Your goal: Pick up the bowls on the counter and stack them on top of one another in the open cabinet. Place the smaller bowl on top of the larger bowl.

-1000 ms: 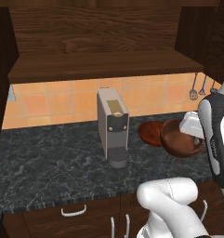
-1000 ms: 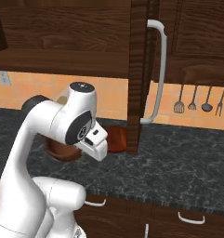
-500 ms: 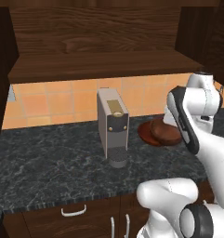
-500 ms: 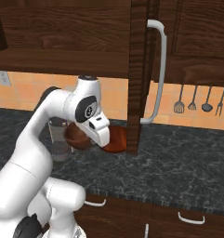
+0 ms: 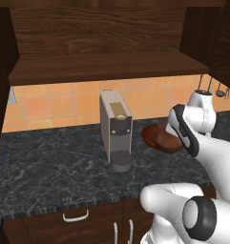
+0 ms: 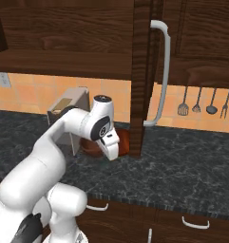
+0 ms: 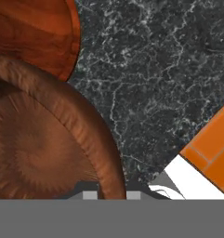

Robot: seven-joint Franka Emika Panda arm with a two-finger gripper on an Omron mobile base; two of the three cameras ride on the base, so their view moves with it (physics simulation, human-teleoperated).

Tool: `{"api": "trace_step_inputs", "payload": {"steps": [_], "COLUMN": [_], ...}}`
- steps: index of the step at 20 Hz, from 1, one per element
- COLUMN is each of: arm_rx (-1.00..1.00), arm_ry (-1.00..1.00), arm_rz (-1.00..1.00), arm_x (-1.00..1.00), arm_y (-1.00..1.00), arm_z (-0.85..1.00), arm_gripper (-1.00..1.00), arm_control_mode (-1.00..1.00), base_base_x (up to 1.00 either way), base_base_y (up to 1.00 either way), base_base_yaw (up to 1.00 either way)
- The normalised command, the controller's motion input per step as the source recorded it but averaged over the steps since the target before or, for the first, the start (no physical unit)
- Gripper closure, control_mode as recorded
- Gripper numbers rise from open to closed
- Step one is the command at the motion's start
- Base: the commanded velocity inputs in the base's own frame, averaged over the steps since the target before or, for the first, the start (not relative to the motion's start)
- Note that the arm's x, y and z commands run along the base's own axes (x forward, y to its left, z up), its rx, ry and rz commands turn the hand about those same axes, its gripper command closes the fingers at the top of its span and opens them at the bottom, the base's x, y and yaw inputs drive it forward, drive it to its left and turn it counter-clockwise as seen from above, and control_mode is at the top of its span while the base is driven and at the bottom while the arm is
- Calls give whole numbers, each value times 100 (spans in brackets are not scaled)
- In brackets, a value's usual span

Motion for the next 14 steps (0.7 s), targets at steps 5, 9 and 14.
{"api": "trace_step_inputs", "payload": {"steps": [5,9,14], "arm_rx": [0,0,0], "arm_ry": [-1,4,3], "arm_rz": [-24,-20,-5], "arm_x": [61,74,62], "arm_y": [-14,-20,-20], "arm_z": [0,7,-5], "arm_gripper": [100,100,100], "arm_control_mode": [-100,-100,-100], "base_base_x": [0,0,0], "base_base_y": [0,0,0], "base_base_yaw": [0,0,0]}}
